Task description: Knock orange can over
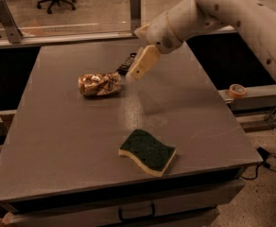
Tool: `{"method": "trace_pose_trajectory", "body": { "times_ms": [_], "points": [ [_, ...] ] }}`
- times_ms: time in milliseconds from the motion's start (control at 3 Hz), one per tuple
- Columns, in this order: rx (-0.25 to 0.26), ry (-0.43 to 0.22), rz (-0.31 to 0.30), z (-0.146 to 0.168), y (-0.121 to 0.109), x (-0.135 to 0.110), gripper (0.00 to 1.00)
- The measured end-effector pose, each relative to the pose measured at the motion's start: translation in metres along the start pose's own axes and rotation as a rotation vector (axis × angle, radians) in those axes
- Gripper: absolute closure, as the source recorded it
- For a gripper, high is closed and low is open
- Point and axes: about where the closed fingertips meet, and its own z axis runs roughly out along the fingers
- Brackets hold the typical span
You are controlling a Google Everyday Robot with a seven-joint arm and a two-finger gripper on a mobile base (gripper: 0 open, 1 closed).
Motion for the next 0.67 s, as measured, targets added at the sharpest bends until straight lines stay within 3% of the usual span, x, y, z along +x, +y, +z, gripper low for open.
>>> {"method": "trace_pose_trajectory", "body": {
  "times_ms": [333,667],
  "points": [
    [0.225,-0.054,0.029,-0.1038,-0.0321,0.0231,0.00],
    [0.222,-0.054,0.028,-0.1018,-0.0317,0.0224,0.00]
  ]
}}
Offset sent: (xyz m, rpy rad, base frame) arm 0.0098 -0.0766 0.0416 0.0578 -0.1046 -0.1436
